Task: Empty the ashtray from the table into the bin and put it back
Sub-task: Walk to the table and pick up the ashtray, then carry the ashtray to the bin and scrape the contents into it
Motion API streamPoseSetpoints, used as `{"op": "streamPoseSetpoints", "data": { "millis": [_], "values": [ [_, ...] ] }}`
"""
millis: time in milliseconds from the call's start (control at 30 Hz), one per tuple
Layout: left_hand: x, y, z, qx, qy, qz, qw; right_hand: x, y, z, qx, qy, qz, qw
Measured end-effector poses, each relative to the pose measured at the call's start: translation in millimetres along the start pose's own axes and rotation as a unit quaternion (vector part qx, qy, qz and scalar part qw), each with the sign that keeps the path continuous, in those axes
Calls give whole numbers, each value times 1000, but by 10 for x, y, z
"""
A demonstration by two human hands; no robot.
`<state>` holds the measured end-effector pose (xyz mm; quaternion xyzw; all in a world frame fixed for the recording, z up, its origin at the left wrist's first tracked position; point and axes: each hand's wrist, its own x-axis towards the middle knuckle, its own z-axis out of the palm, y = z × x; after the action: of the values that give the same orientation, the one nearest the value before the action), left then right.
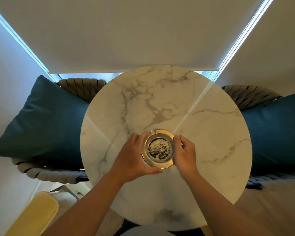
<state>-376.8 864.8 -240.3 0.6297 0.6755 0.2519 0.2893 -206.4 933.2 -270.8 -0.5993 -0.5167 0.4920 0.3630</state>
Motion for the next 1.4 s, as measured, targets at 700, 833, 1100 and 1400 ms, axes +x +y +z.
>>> {"op": "streamPoseSetpoints", "data": {
  "millis": [700, 833, 1100, 1400],
  "values": [
    [-2229, 619, 314, -13, 234, -233, 944, -1362, -151, 25, -51, -292, -132, 946],
    [-2675, 589, 309, -4, 284, -280, 917, -1700, -148, 273, -74, -366, -140, 917],
    [-3527, 325, 106, -23, 367, -335, 867, -2433, -184, 989, -87, -476, -154, 861],
    [-4442, -542, -414, -21, 352, -383, 854, -3279, -47, 2096, -107, -506, -141, 844]
  ]
}}
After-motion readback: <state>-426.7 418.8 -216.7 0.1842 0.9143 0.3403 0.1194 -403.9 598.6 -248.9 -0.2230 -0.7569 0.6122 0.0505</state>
